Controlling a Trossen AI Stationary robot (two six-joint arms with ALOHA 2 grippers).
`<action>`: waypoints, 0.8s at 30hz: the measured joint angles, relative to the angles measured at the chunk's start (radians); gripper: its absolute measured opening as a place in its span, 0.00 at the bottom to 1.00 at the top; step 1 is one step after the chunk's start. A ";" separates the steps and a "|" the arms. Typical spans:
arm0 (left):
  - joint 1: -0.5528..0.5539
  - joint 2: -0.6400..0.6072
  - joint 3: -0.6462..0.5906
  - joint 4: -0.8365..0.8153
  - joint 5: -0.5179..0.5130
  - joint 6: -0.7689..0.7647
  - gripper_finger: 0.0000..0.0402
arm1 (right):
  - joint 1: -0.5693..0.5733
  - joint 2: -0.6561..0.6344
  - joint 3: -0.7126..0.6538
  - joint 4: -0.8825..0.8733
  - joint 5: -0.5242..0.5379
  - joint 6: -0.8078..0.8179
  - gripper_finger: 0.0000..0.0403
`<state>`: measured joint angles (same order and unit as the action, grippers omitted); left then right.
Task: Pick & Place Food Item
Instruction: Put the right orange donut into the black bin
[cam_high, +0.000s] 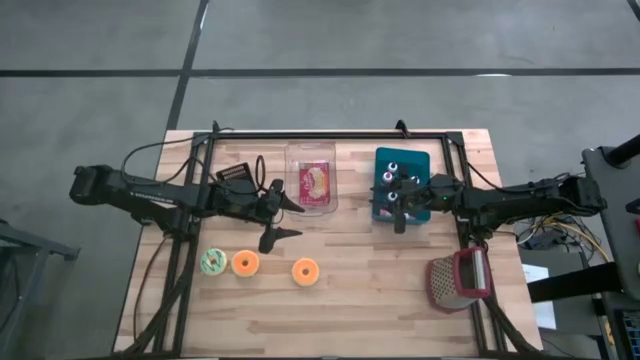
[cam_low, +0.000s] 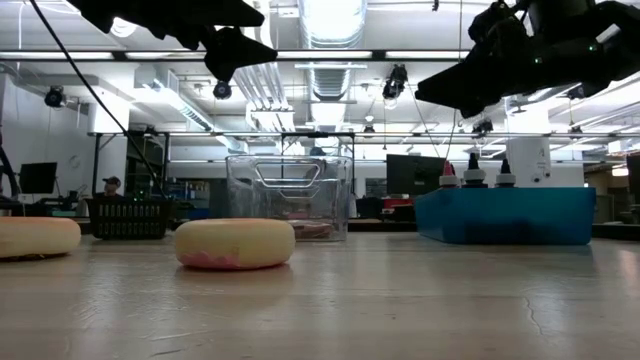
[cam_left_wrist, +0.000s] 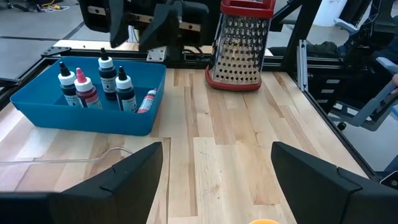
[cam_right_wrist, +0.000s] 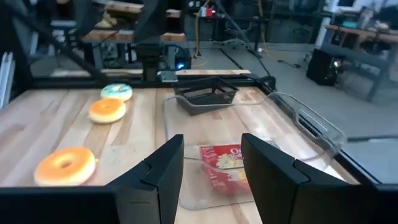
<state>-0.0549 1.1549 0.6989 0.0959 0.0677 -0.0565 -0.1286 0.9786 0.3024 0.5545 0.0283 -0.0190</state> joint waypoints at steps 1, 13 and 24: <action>0.000 0.000 0.000 0.000 0.000 0.000 0.76 | -0.006 -0.009 -0.004 0.000 0.000 0.017 0.38; 0.000 0.000 0.000 0.000 0.000 0.000 0.76 | -0.029 -0.254 -0.220 0.120 -0.019 0.001 0.38; 0.000 0.000 0.000 0.000 -0.001 0.000 0.76 | -0.029 -0.296 -0.293 0.154 -0.036 0.047 0.38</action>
<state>-0.0551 1.1549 0.6989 0.0959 0.0668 -0.0566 -0.1574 0.6829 0.0090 0.7089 -0.0074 0.0283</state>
